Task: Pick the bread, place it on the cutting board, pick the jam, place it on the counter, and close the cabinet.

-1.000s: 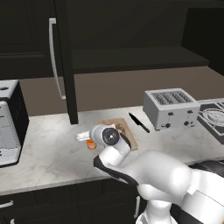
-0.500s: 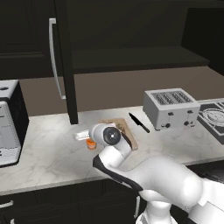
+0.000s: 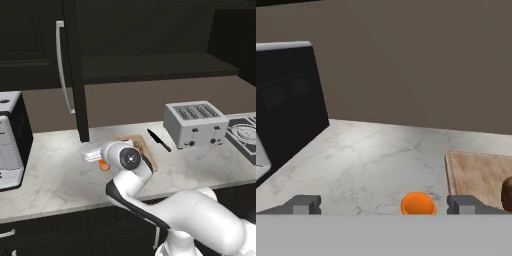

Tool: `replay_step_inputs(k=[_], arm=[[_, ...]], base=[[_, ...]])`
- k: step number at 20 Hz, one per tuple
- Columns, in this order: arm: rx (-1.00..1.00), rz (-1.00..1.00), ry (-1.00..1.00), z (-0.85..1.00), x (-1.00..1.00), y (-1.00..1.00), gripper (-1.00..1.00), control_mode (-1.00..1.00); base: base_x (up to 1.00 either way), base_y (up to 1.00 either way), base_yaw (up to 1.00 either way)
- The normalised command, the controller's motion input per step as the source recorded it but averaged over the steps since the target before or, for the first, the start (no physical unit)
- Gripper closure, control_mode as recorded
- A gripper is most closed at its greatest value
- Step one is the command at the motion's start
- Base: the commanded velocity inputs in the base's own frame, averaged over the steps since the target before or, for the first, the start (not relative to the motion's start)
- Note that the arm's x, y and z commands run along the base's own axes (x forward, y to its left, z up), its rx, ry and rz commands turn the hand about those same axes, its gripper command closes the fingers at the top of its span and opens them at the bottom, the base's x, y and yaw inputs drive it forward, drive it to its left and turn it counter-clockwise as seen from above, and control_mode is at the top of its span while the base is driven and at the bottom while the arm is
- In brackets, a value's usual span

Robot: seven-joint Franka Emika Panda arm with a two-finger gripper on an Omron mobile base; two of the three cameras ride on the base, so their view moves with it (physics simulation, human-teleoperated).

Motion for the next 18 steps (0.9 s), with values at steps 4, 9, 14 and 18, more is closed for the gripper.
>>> replay_step_inputs(k=[4, 9, 14, 18], arm=[[0.0, 0.02, -0.03, 0.26, -0.25, 0.06, -1.0, -1.0], [0.0, 0.03, -0.02, 0.25, -0.29, 0.04, -1.0, -1.0], [0.0, 0.03, -0.02, 0.25, -0.29, 0.0, -1.0, -1.0], [0.0, 0.03, -0.01, 0.25, -0.28, 0.0, -1.0, -1.0]], base=[[0.0, 0.0, 0.0], [0.0, 0.0, 0.0], [0.0, 0.0, 0.0], [0.0, 0.0, 0.0]])
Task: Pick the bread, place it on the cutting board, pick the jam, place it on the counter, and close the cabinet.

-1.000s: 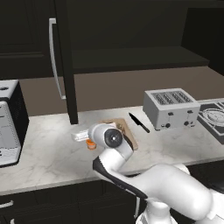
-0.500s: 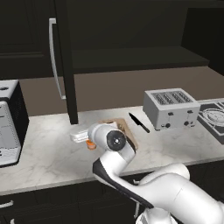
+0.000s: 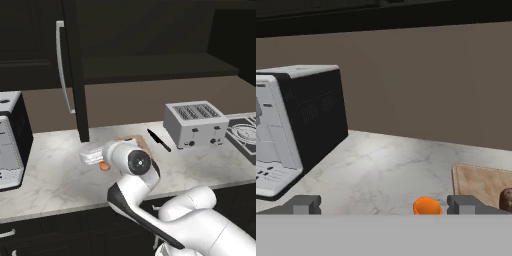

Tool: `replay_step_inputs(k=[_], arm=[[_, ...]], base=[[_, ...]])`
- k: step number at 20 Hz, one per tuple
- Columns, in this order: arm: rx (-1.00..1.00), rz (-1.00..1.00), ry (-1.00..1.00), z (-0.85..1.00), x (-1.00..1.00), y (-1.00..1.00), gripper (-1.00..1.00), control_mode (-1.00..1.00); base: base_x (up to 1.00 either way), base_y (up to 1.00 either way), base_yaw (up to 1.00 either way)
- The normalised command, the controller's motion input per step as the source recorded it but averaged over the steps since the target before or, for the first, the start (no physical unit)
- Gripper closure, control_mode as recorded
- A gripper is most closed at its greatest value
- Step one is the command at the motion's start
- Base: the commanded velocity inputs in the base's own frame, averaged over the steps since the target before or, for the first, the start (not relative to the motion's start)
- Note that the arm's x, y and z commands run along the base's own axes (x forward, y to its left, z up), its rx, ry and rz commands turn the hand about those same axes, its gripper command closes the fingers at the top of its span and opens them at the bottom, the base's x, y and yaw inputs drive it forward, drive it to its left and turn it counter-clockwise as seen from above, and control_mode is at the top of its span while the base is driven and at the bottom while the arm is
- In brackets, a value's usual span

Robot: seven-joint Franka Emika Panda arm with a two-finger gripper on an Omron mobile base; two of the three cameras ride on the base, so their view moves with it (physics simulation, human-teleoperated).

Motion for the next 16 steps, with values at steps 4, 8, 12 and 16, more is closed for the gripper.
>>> replay_step_inputs(k=[4, 8, 12, 16], arm=[[0.0, 0.02, 0.0, 0.32, -0.33, 0.0, -1.0, -1.0], [0.0, 0.0, -0.01, 0.33, -0.36, 0.0, -1.0, -1.0], [0.0, 0.0, -0.02, 0.3, -0.4, 0.0, -1.0, -1.0], [0.0, 0.0, -0.06, 0.28, -0.46, 0.0, -1.0, -1.0]], base=[[0.0, 0.0, 0.0], [0.0, 0.0, 0.0], [0.0, 0.0, 0.0], [0.0, 0.0, 0.0]])
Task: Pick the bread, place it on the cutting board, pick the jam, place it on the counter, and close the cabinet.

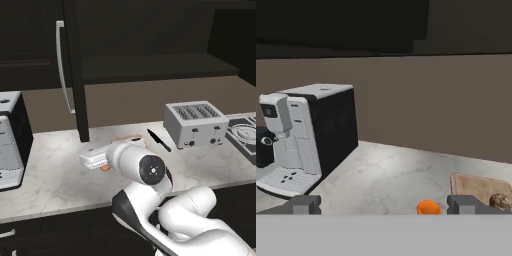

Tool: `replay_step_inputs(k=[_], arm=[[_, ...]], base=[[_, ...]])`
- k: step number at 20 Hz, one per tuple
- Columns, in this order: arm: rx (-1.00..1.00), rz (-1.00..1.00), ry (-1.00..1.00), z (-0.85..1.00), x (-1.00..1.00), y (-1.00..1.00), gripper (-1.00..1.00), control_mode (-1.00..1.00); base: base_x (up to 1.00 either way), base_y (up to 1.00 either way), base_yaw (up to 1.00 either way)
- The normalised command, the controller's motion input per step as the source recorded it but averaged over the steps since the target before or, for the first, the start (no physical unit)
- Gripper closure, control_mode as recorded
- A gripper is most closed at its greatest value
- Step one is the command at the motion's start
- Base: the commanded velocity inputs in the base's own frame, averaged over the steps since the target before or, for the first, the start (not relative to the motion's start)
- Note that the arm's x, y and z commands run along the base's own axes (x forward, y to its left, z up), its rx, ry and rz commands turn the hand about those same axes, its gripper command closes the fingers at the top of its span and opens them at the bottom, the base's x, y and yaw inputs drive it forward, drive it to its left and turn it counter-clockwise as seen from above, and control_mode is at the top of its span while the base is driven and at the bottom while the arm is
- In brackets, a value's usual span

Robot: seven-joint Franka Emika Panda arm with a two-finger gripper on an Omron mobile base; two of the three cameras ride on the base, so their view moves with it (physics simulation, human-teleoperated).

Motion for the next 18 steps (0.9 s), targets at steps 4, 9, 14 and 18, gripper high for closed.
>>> replay_step_inputs(k=[4, 9, 14, 18], arm=[[0.0, 0.0, -0.09, 0.28, -0.46, 0.0, -1.0, -1.0], [0.0, 0.0, -0.11, 0.25, -0.43, 0.0, -1.0, -1.0], [0.0, 0.0, -0.09, 0.32, -0.4, 0.0, -1.0, -1.0], [0.0, 0.0, -0.08, 0.32, -0.38, 0.0, -1.0, -1.0]], base=[[0.0, 0.0, 0.0], [0.0, 0.0, 0.0], [0.0, 0.0, 0.0], [0.0, 0.0, 0.0]])
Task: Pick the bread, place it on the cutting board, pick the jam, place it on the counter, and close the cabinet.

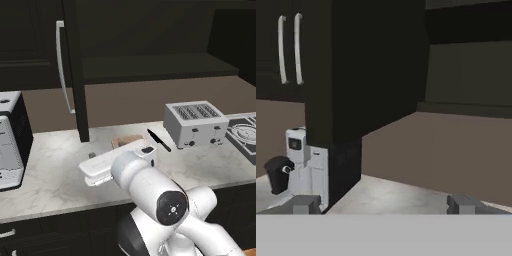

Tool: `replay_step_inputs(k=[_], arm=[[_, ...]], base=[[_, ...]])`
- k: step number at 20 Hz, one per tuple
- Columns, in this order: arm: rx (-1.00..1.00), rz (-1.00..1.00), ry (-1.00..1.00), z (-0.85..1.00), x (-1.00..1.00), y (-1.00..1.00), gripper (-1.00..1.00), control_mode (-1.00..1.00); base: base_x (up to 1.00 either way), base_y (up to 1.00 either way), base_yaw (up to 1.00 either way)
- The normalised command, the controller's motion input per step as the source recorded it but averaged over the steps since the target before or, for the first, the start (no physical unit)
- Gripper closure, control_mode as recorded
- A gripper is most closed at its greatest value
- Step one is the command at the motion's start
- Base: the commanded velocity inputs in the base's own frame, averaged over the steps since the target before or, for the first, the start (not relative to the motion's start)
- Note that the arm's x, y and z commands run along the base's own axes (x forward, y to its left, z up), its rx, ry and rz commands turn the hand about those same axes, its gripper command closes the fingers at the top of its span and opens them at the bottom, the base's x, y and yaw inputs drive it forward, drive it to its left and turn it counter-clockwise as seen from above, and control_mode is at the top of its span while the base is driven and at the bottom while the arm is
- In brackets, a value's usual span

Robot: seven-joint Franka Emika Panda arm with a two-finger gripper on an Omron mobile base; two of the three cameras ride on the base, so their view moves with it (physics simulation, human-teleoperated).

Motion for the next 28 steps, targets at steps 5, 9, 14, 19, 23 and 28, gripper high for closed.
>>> replay_step_inputs(k=[5, 9, 14, 19, 23, 28], arm=[[0.0, 0.0, -0.07, 0.3, -0.3, 0.0, -1.0, -1.0], [0.0, 0.0, -0.08, 0.21, -0.26, 0.01, -1.0, -1.0], [0.0, 0.0, -0.07, 0.2, -0.27, 0.01, -1.0, -1.0], [0.0, 0.0, -0.06, 0.16, -0.31, 0.0, -1.0, -1.0], [0.0, 0.0, -0.06, 0.1, -0.19, 0.01, -1.0, -1.0], [0.0, 0.0, -0.02, 0.04, 0.0, 0.1, -1.0, -1.0]], base=[[0.0, 0.0, 0.0], [0.0, 0.0, 0.0], [0.0, 0.0, 0.0], [0.0, 0.0, 0.0], [0.0, 0.0, 0.0], [0.0, 0.0, 0.0]])
